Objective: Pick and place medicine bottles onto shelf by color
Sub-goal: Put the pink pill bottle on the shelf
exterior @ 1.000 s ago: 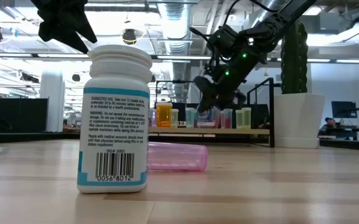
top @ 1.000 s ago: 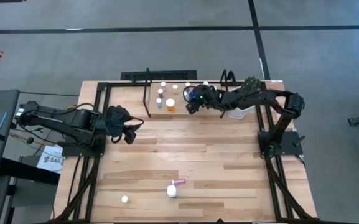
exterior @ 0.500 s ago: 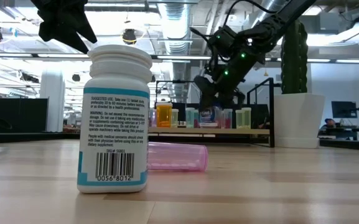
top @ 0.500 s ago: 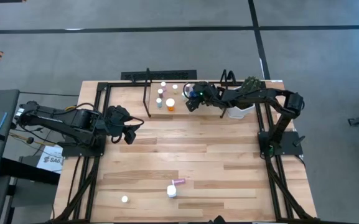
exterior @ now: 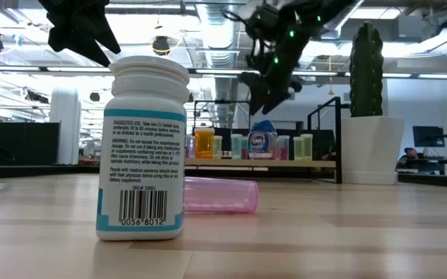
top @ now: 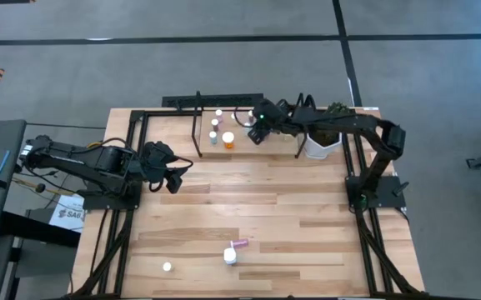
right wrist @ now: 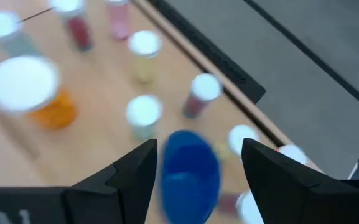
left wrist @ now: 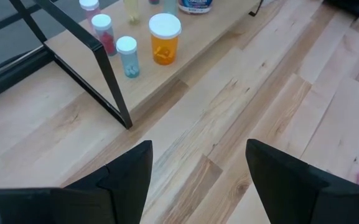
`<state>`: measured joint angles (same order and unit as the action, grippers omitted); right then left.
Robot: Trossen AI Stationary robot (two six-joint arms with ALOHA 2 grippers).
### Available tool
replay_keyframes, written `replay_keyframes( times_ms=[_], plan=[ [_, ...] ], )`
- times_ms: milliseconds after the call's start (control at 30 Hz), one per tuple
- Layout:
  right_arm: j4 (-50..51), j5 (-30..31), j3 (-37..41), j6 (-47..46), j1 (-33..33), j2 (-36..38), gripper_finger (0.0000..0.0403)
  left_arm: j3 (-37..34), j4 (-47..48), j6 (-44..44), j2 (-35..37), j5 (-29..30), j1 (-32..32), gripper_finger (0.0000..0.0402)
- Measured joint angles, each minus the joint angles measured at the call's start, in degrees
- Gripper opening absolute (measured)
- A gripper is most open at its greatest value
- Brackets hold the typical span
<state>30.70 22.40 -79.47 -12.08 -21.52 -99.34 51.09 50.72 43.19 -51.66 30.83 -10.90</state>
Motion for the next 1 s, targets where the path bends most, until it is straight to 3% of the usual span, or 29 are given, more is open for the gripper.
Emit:
replay_keyframes(
  times_ms=[500, 800, 1000],
  plan=[
    [16.3, -1.9, -4.5, 1.5, 22.9, 0.1, 0.0256, 0.0, 0.0, 0.4, 0.0, -0.3, 0.0, 0.0245],
    [13.4, -2.2, -3.7, -1.5, 33.0, 0.1, 0.0256, 0.0, 0.0, 0.0, -0.1, -0.3, 0.0, 0.0245],
    [5.5, -10.6, 1.2, 0.8, 33.3, -0.2, 0.0256, 0.0, -0.2, -1.6, -2.5, -3.0, 0.0, 0.0245]
  ],
)
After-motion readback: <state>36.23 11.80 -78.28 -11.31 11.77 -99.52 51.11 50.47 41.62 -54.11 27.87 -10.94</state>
